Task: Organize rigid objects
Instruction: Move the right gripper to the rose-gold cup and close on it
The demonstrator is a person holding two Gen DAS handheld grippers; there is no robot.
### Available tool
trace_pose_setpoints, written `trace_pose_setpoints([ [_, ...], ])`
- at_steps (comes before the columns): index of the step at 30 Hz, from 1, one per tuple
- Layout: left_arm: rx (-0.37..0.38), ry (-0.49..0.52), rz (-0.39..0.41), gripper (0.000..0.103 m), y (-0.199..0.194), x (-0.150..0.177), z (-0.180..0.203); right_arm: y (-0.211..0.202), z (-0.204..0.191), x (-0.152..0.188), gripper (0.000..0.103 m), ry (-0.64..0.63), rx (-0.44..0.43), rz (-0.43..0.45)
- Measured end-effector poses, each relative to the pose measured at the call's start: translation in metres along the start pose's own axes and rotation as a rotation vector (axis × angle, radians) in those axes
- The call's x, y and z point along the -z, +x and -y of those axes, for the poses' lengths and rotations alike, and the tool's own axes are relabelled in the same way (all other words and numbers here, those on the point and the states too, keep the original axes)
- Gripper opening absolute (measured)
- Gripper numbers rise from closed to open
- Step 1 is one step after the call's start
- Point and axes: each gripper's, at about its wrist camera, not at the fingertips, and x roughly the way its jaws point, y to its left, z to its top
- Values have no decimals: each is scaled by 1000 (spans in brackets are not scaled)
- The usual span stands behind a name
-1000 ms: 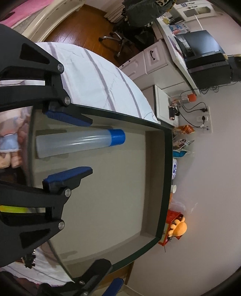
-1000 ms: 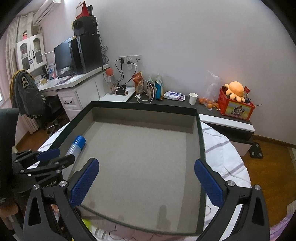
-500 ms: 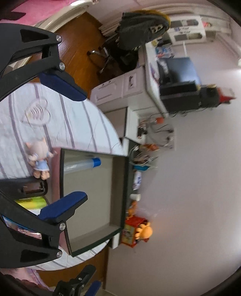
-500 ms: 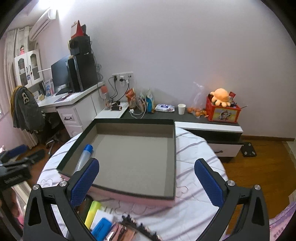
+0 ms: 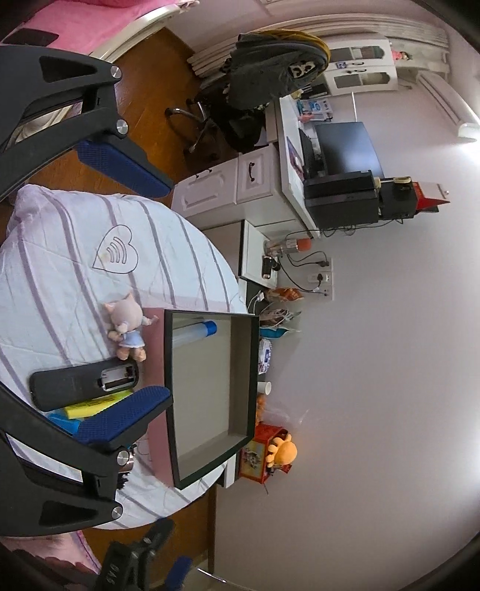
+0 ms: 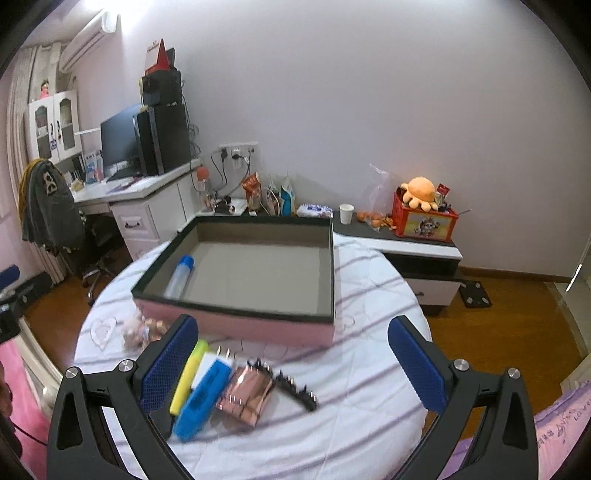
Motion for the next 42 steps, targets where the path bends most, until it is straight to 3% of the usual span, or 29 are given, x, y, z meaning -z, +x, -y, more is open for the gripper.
trace_pose_setpoints([
  [4, 11, 9, 6, 103, -7, 5, 2, 8, -4, 16, 103, 8, 34, -52],
  [14, 18, 33, -24, 103, 6, 14, 1, 57, -2, 45, 103, 115, 6, -194],
  [22, 21, 44, -56, 103, 27, 15, -1, 96, 0, 51, 84, 175, -57, -306],
  [32, 20, 44, -89, 103, 46, 16, -4, 117, 4, 47, 84, 166, -105, -362],
  [33, 20, 44, -91, 103, 47, 16, -4, 117, 1, 47, 82, 150, -102, -364],
  [34, 20, 44, -92, 103, 47, 16, -4, 116, -4, 47, 70, 133, -110, -368],
  [37, 17, 45, -92, 103, 48, 15, -5, 107, -18, 46, 50, 86, -119, -352],
  [42, 17, 51, -94, 103, 48, 17, -7, 95, -27, 52, 50, 24, -112, -347],
])
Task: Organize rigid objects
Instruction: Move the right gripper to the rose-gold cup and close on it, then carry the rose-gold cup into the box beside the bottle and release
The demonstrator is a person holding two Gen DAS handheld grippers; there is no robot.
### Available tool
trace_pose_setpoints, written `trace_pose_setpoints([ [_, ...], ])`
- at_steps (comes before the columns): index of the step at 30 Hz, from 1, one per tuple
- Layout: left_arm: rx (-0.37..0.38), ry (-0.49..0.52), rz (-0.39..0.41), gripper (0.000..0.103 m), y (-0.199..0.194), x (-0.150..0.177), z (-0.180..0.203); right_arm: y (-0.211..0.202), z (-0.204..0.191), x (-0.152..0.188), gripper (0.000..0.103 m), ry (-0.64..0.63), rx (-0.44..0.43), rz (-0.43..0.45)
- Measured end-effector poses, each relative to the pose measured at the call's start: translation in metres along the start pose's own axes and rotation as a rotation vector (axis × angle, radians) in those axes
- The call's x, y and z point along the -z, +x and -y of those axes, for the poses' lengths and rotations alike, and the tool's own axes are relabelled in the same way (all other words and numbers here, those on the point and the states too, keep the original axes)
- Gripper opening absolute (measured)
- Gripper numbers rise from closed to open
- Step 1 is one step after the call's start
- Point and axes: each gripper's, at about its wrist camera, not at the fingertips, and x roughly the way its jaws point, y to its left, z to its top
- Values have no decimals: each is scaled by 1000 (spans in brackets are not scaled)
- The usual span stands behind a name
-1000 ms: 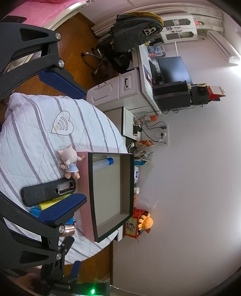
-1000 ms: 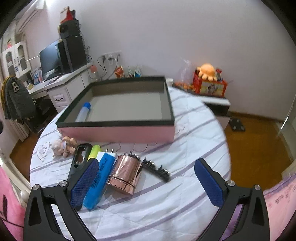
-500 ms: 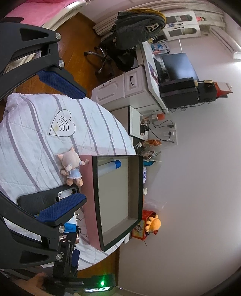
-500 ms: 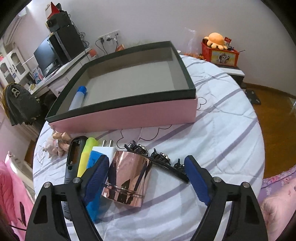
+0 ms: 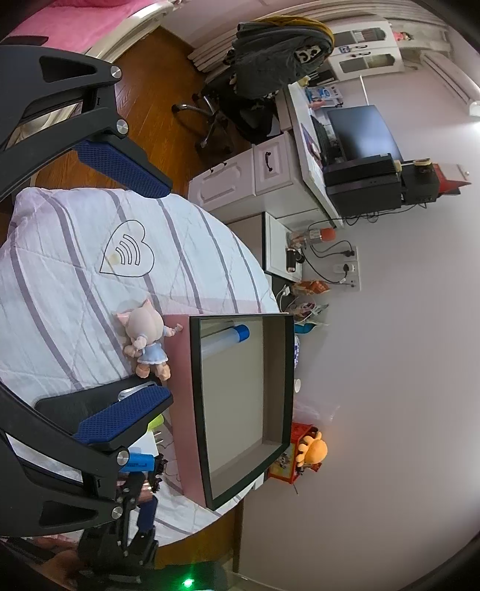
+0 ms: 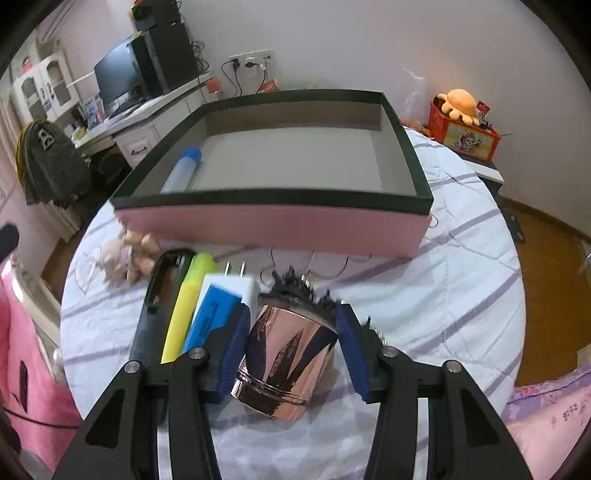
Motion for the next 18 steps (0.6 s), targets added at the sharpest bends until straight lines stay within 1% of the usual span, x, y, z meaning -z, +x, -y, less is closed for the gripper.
trace_pose_setpoints([
  [4, 3, -1, 0, 103, -1, 1, 1, -11, -5, 16, 50, -17, -8, 12],
  [8, 12, 5, 5, 103, -6, 6, 1, -25, -8, 36, 50, -44, 2, 52],
  [9, 15, 6, 6, 103, -8, 7, 1, -26, -10, 41, 50, -42, 8, 46],
  [10, 16, 9, 8, 103, -9, 7, 3, -25, -10, 42, 53, -39, 3, 35],
  [11, 15, 12, 11, 103, -11, 8, 3, -25, -8, 42, 53, -25, -18, 32],
  [15, 23, 29, 15, 103, -17, 10, 7, -10, -1, 39, 53, 22, -80, -38],
  [16, 18, 33, 15, 103, -17, 11, 7, -6, 2, 37, 56, 33, -100, -55],
  [18, 13, 31, 12, 103, -17, 10, 6, 1, 5, 31, 57, 33, -123, -85],
])
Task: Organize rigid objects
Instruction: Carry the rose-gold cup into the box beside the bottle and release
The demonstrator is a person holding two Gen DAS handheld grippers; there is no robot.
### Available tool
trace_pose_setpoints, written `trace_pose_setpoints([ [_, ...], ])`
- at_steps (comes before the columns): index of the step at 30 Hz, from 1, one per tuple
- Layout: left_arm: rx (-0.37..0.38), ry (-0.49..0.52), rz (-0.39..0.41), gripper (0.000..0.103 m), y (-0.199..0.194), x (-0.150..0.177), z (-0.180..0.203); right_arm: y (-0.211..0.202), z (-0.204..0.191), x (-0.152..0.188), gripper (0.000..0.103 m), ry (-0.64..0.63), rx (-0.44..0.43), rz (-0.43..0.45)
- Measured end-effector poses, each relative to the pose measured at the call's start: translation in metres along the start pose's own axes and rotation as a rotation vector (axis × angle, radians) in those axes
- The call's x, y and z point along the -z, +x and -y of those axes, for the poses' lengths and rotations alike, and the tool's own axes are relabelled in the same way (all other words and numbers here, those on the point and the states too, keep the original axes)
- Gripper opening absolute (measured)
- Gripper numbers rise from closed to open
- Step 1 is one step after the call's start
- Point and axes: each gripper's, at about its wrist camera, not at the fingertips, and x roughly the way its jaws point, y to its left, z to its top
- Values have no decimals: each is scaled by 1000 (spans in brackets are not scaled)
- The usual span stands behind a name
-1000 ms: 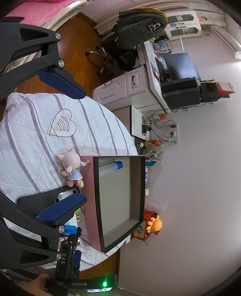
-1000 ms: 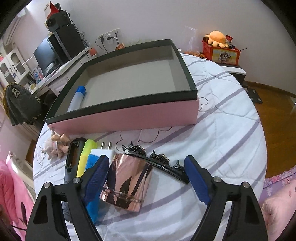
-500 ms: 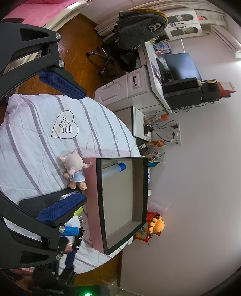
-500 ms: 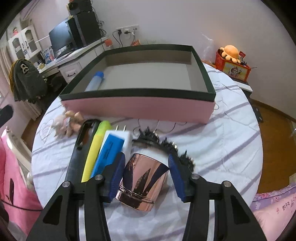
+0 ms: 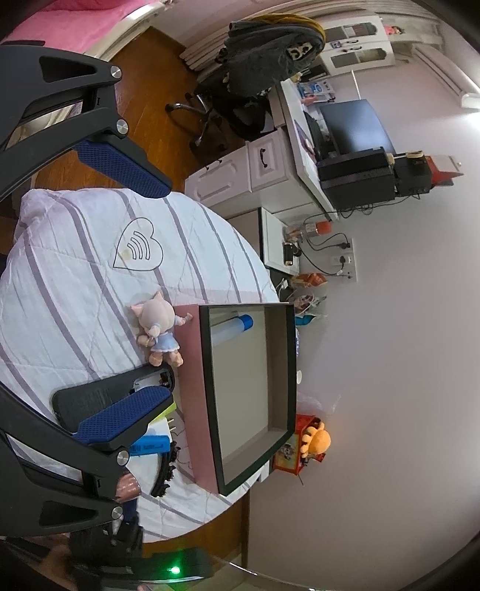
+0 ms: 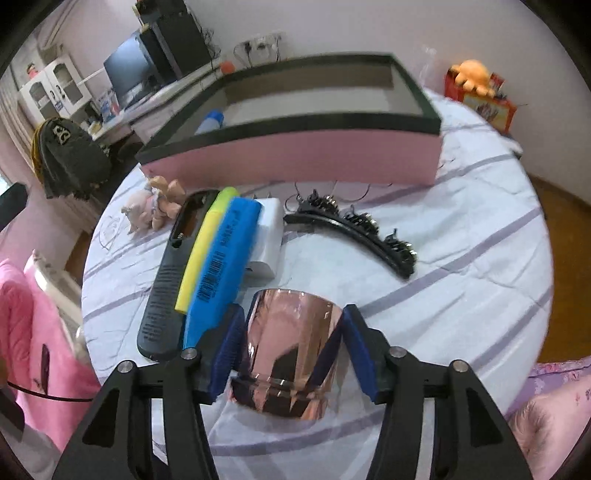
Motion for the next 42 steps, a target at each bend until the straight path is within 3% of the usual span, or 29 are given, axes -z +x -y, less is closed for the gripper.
trace_pose_setpoints([
  [9, -13, -14, -5, 103, 3, -4, -4, 4, -5, -19, 51, -101, 10, -57],
  [12, -15, -12, -6, 103, 3, -4, -3, -6, -8, -21, 51, -123, 19, -2],
  [14, -15, -11, -8, 103, 2, -4, -2, -18, -11, -21, 49, -145, 44, 80],
  [17, -12, -6, -10, 103, 2, -4, 0, -30, -16, -23, 42, -189, 80, 148],
  [19, -10, -2, -12, 103, 2, -4, 1, -25, -18, -23, 42, -195, 69, 131],
  [23, -9, 10, -15, 103, 1, -4, 4, -24, -18, -16, 48, -182, 42, 148],
  [27, -11, 12, -16, 103, 1, -4, 6, -24, -12, -5, 62, -141, 45, 169],
  [32, -5, 17, -20, 103, 0, -4, 7, -19, -7, 2, 62, -125, 6, 176],
  [35, -3, 18, -22, 103, 1, -4, 7, -18, -9, 1, 48, -128, -10, 186],
  [42, -16, -20, -23, 103, 13, -11, -5, -32, -15, -15, 48, -173, 19, 197],
])
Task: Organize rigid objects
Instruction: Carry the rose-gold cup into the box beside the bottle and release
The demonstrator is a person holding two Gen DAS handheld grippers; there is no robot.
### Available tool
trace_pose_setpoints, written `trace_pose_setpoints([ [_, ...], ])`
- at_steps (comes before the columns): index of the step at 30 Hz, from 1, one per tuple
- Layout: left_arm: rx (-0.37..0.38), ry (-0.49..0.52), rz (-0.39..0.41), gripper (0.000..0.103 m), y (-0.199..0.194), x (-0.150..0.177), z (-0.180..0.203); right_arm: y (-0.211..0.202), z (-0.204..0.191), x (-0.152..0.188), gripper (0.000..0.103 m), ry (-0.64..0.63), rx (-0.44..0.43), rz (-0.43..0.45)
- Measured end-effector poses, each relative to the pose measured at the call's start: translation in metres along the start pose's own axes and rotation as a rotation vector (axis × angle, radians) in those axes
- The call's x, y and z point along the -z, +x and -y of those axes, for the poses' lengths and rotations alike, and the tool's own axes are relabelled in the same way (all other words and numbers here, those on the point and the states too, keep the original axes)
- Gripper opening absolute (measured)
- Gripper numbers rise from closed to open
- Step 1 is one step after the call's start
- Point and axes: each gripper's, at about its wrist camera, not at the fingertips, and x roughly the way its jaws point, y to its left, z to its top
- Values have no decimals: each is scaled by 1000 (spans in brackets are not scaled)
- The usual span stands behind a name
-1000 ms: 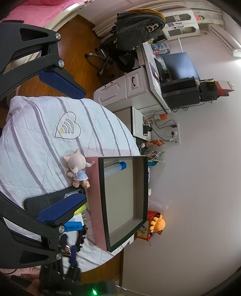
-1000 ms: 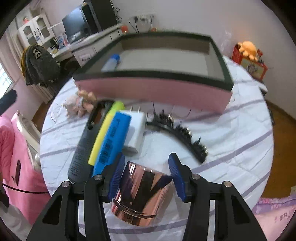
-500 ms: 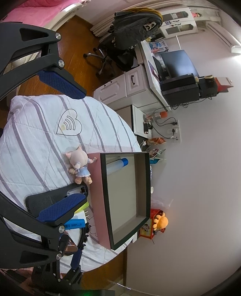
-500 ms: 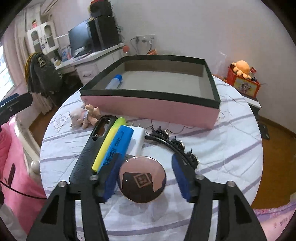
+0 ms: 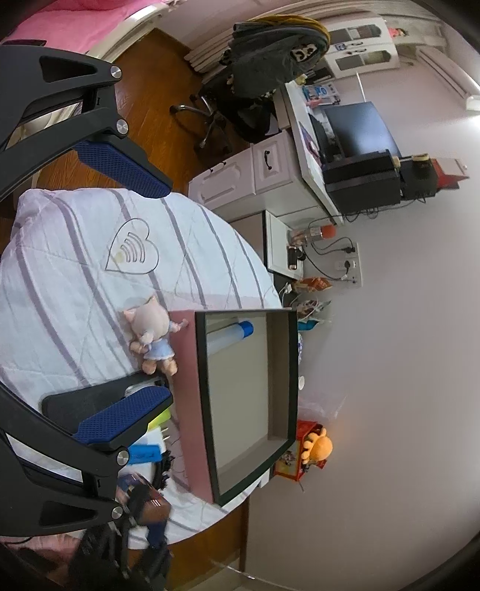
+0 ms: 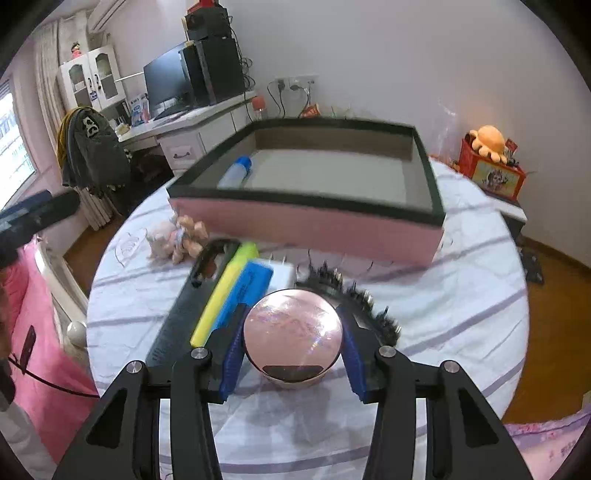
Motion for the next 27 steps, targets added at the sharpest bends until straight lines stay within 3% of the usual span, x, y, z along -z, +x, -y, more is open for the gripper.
trace_pose_setpoints([
  [8, -34, -74, -10, 103, 26, -14, -25, -13, -4, -77, 48, -56, -41, 93],
  [15, -55, -85, -31, 103, 50, -23, -36, 67, -26, -139, 48, -106, -84, 13],
  [21, -65, -73, -58, 103, 67, -21, -41, 134, -41, -141, 48, -101, -116, -126],
  [27, -55, -76, -73, 103, 73, -17, -44, 146, -57, -131, 48, -107, -185, -156],
])
